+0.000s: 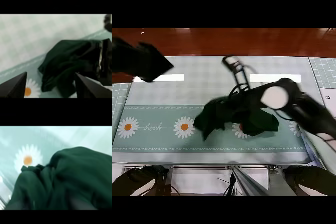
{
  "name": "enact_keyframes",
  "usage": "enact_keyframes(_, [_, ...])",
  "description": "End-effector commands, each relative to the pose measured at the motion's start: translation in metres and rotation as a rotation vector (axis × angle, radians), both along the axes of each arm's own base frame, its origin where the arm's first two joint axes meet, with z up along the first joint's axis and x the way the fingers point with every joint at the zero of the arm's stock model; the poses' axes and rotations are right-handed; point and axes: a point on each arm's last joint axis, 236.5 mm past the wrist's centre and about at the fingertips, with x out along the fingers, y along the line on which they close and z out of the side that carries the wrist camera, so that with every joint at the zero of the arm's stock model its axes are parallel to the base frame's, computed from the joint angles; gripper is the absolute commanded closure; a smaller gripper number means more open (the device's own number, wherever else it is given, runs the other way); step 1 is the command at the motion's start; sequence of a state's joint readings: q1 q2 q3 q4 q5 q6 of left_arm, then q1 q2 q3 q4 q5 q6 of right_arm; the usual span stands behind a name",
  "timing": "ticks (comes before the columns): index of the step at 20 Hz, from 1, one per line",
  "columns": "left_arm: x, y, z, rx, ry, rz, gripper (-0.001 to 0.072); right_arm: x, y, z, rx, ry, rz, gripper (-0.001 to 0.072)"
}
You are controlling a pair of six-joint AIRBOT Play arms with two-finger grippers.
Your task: Fold the shirts.
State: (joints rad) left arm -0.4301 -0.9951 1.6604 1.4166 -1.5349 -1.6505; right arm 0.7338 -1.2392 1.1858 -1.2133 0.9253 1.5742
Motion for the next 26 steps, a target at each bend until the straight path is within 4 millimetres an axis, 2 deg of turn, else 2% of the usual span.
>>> enact_keyframes(1, [-0.006, 0.003, -0.073, 0.080, 0.180, 0.004, -0.0010, 0.003, -0.022, -0.052, -0.225, -0.005, 0.071, 0.0171])
enact_keyframes(2, [-0.011, 0.005, -0.094, 0.103, 0.229, 0.004, -0.0010, 0.013, -0.047, -0.043, -0.278, -0.038, 0.048, 0.0170])
enact_keyframes(4, [-0.020, 0.009, -0.133, 0.137, 0.309, 0.007, -0.0010, 0.038, -0.115, -0.013, -0.409, -0.141, -0.035, 0.0169])
enact_keyframes(6, [-0.030, 0.015, -0.169, 0.157, 0.362, 0.018, -0.0010, 0.069, -0.208, 0.024, -0.580, -0.266, -0.201, 0.0170])
enact_keyframes(7, [-0.036, 0.020, -0.187, 0.162, 0.387, 0.029, -0.0010, 0.076, -0.250, 0.034, -0.621, -0.281, -0.295, 0.0170])
enact_keyframes(9, [-0.050, 0.030, -0.217, 0.147, 0.445, 0.063, -0.0010, 0.072, -0.315, 0.029, -0.625, -0.204, -0.452, 0.0170])
enact_keyframes(10, [-0.054, 0.034, -0.230, 0.120, 0.465, 0.083, -0.0009, 0.063, -0.341, 0.017, -0.602, -0.131, -0.510, 0.0170])
enact_keyframes(11, [-0.057, 0.037, -0.242, 0.083, 0.483, 0.106, -0.0008, 0.053, -0.358, 0.003, -0.561, -0.053, -0.555, 0.0170])
enact_keyframes(13, [-0.064, 0.038, -0.263, -0.009, 0.547, 0.136, -0.0008, 0.042, -0.373, -0.024, -0.393, 0.076, -0.689, 0.0170])
enact_keyframes(15, [-0.069, 0.038, -0.286, -0.080, 0.610, 0.171, -0.0009, 0.040, -0.371, -0.043, -0.224, 0.132, -0.753, 0.0170])
enact_keyframes(18, [-0.079, 0.034, -0.317, -0.105, 0.688, 0.191, -0.0009, 0.033, -0.368, -0.061, -0.131, 0.181, -0.785, 0.0170])
enact_keyframes(20, [-0.074, 0.019, -0.324, -0.175, 0.694, 0.173, -0.0010, 0.031, -0.366, -0.064, -0.129, 0.191, -0.778, 0.0170])
enact_keyframes(23, [-0.057, 0.007, -0.339, -0.226, 0.691, 0.210, -0.0008, 0.034, -0.356, -0.060, -0.074, 0.196, -0.779, 0.0170])
enact_keyframes(26, [-0.063, -0.021, -0.354, -0.266, 0.744, 0.128, -0.0008, 0.033, -0.348, -0.058, -0.039, 0.215, -0.773, 0.0169])
